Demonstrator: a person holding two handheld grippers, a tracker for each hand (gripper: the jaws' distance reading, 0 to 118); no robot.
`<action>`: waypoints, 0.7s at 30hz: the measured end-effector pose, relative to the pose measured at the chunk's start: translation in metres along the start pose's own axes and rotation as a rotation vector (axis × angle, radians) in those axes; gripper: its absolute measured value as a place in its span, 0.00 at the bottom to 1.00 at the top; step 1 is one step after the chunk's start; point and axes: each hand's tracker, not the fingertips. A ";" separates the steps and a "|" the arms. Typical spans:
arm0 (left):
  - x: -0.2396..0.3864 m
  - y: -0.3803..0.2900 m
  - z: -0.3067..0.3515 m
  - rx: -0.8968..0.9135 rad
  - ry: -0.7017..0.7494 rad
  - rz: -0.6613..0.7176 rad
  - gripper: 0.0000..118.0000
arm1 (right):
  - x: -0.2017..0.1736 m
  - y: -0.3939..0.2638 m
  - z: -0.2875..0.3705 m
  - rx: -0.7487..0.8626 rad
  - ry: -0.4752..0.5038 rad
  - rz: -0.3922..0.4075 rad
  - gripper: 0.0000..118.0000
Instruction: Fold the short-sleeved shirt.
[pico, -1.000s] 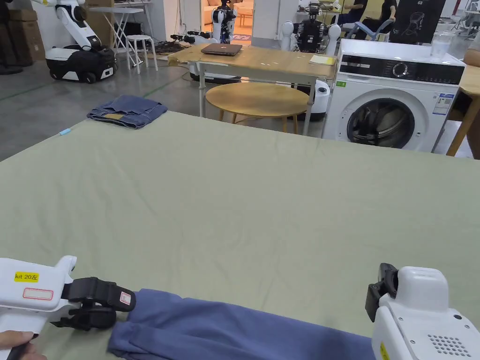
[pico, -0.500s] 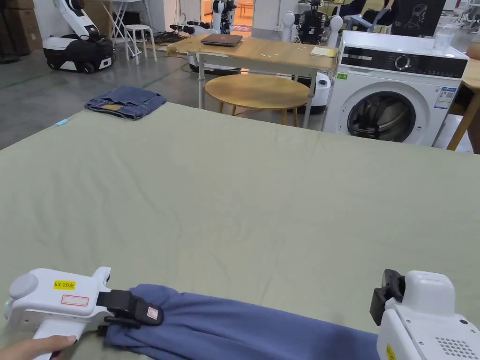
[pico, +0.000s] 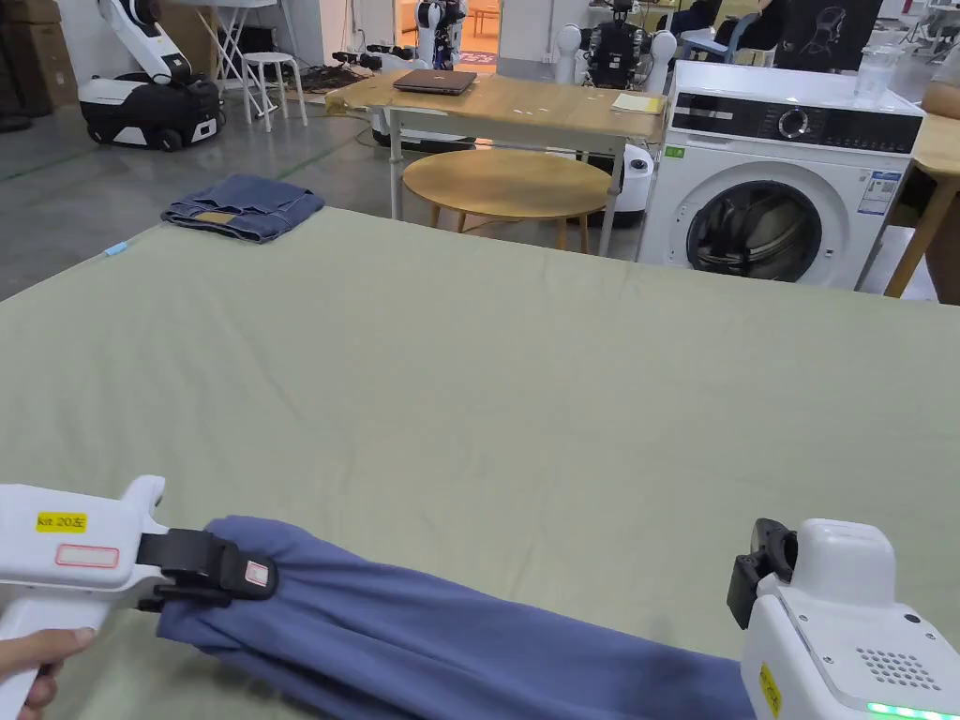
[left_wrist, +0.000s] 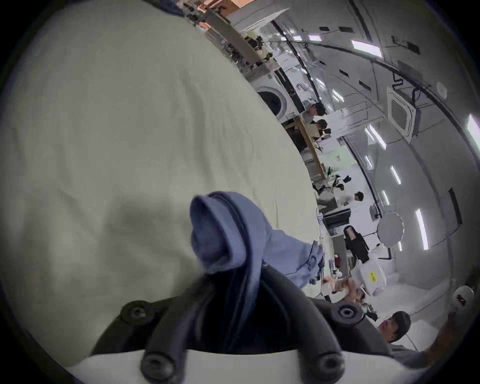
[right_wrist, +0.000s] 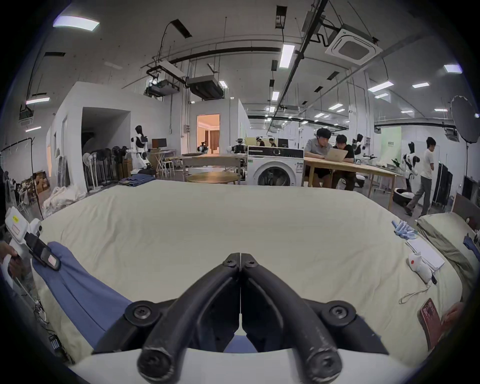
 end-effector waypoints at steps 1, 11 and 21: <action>0.001 0.003 0.010 0.010 0.018 0.002 0.01 | -0.001 0.001 0.000 0.002 0.001 0.002 0.00; 0.049 0.006 0.069 0.035 0.304 -0.107 0.01 | -0.008 0.004 -0.001 0.006 0.035 0.015 0.00; 0.126 -0.006 0.017 -0.053 0.116 -0.147 0.01 | -0.003 0.002 0.004 -0.002 0.036 0.000 0.00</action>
